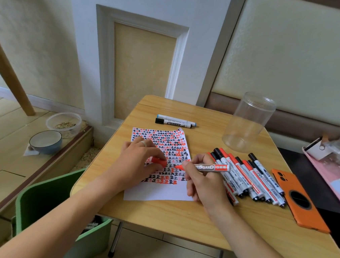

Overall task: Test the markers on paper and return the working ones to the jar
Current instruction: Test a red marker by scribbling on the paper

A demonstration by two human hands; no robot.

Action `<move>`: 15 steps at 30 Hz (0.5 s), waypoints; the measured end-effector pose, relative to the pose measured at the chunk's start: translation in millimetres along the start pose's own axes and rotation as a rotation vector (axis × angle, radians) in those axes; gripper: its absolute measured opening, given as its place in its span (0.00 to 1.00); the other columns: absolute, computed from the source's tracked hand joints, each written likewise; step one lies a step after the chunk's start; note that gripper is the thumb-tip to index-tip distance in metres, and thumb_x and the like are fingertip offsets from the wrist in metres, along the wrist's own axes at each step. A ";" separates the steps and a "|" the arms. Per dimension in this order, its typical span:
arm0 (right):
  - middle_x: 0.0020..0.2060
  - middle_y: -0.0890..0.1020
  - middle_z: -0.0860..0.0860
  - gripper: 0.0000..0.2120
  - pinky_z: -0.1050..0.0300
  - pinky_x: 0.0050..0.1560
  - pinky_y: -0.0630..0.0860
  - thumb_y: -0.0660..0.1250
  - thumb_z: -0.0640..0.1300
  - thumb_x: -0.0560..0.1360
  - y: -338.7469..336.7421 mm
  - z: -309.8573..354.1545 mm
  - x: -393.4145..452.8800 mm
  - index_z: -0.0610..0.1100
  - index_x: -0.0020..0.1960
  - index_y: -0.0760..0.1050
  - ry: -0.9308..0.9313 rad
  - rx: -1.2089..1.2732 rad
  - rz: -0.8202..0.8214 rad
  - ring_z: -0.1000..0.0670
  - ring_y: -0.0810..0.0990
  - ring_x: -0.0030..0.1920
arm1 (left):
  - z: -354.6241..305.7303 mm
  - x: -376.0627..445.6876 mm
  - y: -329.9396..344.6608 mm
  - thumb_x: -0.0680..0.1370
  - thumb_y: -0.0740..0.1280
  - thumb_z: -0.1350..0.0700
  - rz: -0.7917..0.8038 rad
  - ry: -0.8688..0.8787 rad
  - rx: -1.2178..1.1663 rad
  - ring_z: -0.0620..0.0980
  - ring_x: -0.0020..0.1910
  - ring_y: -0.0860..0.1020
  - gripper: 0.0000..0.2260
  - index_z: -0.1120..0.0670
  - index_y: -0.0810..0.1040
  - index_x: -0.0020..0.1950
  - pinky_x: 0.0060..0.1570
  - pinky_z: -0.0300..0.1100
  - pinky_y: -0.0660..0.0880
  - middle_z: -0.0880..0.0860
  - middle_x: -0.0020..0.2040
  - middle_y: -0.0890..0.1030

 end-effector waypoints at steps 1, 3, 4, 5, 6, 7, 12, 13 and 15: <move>0.34 0.80 0.43 0.10 0.59 0.23 0.64 0.72 0.45 0.79 0.9 1.2 -0.3 0.42 0.47 0.73 -0.015 0.007 0.017 0.48 0.73 0.23 | -0.9 -0.4 0.6 0.77 0.71 0.42 0.009 0.000 -0.010 0.45 0.57 0.71 0.09 0.38 0.82 0.57 0.55 0.48 0.62 0.40 0.53 0.77; 0.35 0.81 0.43 0.10 0.60 0.22 0.65 0.72 0.46 0.78 2.9 3.7 -1.5 0.41 0.48 0.74 -0.035 0.015 0.048 0.48 0.73 0.23 | -4.0 -1.3 1.7 0.78 0.71 0.44 0.018 0.011 -0.021 0.44 0.56 0.71 0.08 0.38 0.82 0.57 0.54 0.47 0.60 0.38 0.53 0.77; 0.35 0.81 0.43 0.11 0.60 0.22 0.65 0.72 0.46 0.79 3.5 4.5 -1.9 0.41 0.49 0.74 -0.041 0.018 0.057 0.48 0.73 0.24 | -5.2 -1.5 2.2 0.78 0.71 0.45 0.015 0.022 -0.021 0.44 0.56 0.71 0.08 0.38 0.81 0.57 0.53 0.46 0.60 0.38 0.53 0.77; 0.35 0.81 0.43 0.11 0.60 0.22 0.65 0.72 0.45 0.79 3.5 5.2 -2.1 0.40 0.49 0.73 -0.047 0.022 0.063 0.48 0.73 0.24 | -6.4 -1.8 2.4 0.79 0.70 0.45 0.009 0.030 -0.026 0.43 0.56 0.71 0.07 0.38 0.81 0.57 0.53 0.46 0.60 0.38 0.53 0.78; 0.35 0.81 0.43 0.11 0.60 0.22 0.65 0.72 0.45 0.79 3.5 5.0 -1.8 0.40 0.50 0.73 -0.051 0.025 0.066 0.49 0.73 0.24 | -7.1 -1.8 2.9 0.79 0.70 0.45 0.006 0.034 -0.036 0.43 0.55 0.71 0.07 0.38 0.81 0.56 0.52 0.47 0.60 0.38 0.53 0.78; 0.36 0.81 0.40 0.11 0.60 0.22 0.65 0.72 0.45 0.79 3.2 4.6 -1.4 0.40 0.50 0.73 -0.053 0.026 0.069 0.48 0.73 0.24 | -8.5 -1.7 3.3 0.79 0.70 0.45 0.003 0.040 -0.051 0.43 0.55 0.71 0.06 0.38 0.81 0.56 0.53 0.47 0.61 0.38 0.52 0.78; 0.31 0.77 0.31 0.08 0.60 0.22 0.64 0.75 0.44 0.77 8.9 3.6 0.7 0.45 0.49 0.76 -0.082 -0.006 0.148 0.43 0.70 0.25 | -23.4 -3.4 5.1 0.77 0.71 0.46 0.008 0.160 -0.209 0.39 0.49 0.73 0.06 0.42 0.81 0.54 0.50 0.41 0.70 0.38 0.47 0.78; 0.28 0.76 0.34 0.08 0.60 0.22 0.64 0.75 0.44 0.77 9.4 4.1 0.3 0.45 0.49 0.76 -0.086 -0.013 0.162 0.44 0.70 0.24 | -27.0 -4.7 4.5 0.78 0.72 0.49 0.009 0.175 -0.251 0.39 0.49 0.75 0.05 0.44 0.81 0.53 0.48 0.37 0.70 0.39 0.46 0.79; 0.26 0.76 0.39 0.08 0.61 0.22 0.64 0.75 0.43 0.77 10.0 6.1 -0.7 0.43 0.50 0.76 -0.086 -0.014 0.176 0.47 0.71 0.21 | -32.6 -6.9 2.7 0.79 0.72 0.54 0.019 0.177 -0.338 0.42 0.47 0.78 0.05 0.48 0.81 0.53 0.45 0.32 0.70 0.40 0.45 0.80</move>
Point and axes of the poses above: each hand's wrist, its own x-axis towards the middle knuckle, its own y-axis out of the palm, z = x × y, the point moved 7 cm from there along x, towards the middle knuckle
